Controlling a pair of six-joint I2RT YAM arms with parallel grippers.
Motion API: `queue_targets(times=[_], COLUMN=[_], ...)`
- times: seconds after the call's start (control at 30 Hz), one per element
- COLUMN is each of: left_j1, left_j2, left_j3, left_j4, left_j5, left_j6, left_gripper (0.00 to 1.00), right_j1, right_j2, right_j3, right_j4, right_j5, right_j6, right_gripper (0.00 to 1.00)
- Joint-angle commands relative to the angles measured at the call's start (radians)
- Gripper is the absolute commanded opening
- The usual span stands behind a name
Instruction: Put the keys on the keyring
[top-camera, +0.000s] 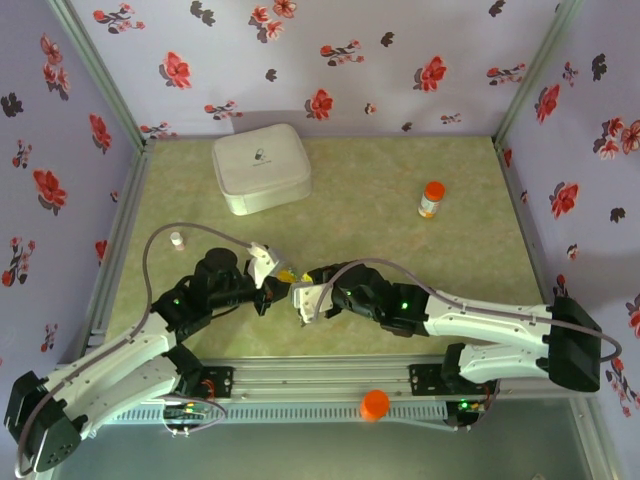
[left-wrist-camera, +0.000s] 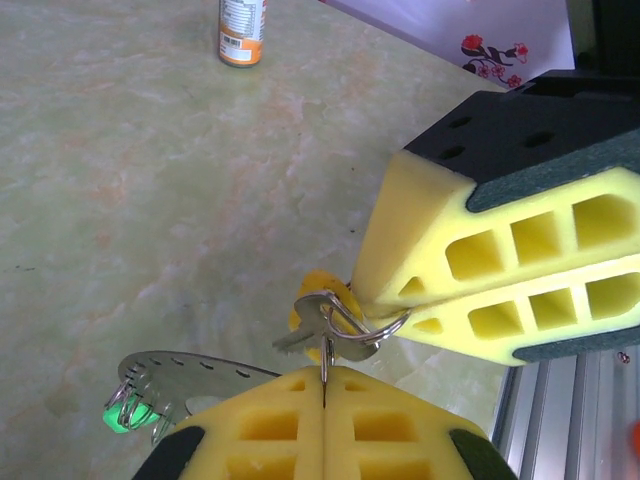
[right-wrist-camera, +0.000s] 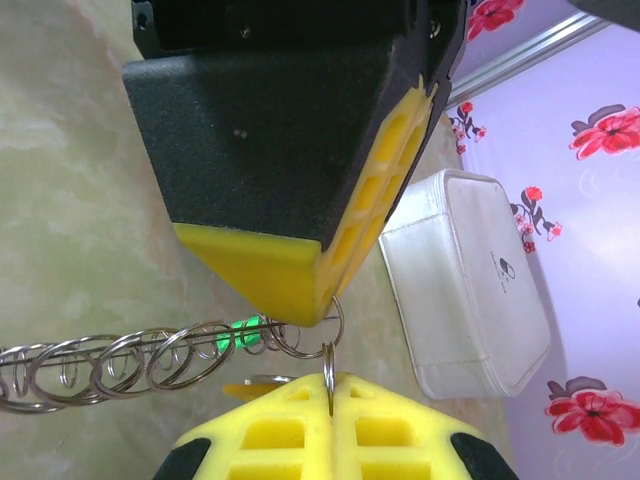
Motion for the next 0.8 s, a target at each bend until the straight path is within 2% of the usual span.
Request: queue_targets(times=[0.0,0.77], left_j1=[-0.007,-0.014], left_j2=[-0.003,-0.006], left_j3=[0.044,0.041], left_j4=[0.022,0.022], left_j5=[-0.006,-0.002], left_j6=[-0.001,0.003], left_gripper=[0.0,0.0], right_j1=[0.01,0.016], right_j2=[-0.017,0.005], right_j3=[-0.01,-0.01], right_j4=[0.029,0.047], right_j5=[0.005,0.012], right_j6=[-0.01,-0.015], right_gripper=[0.0,0.0])
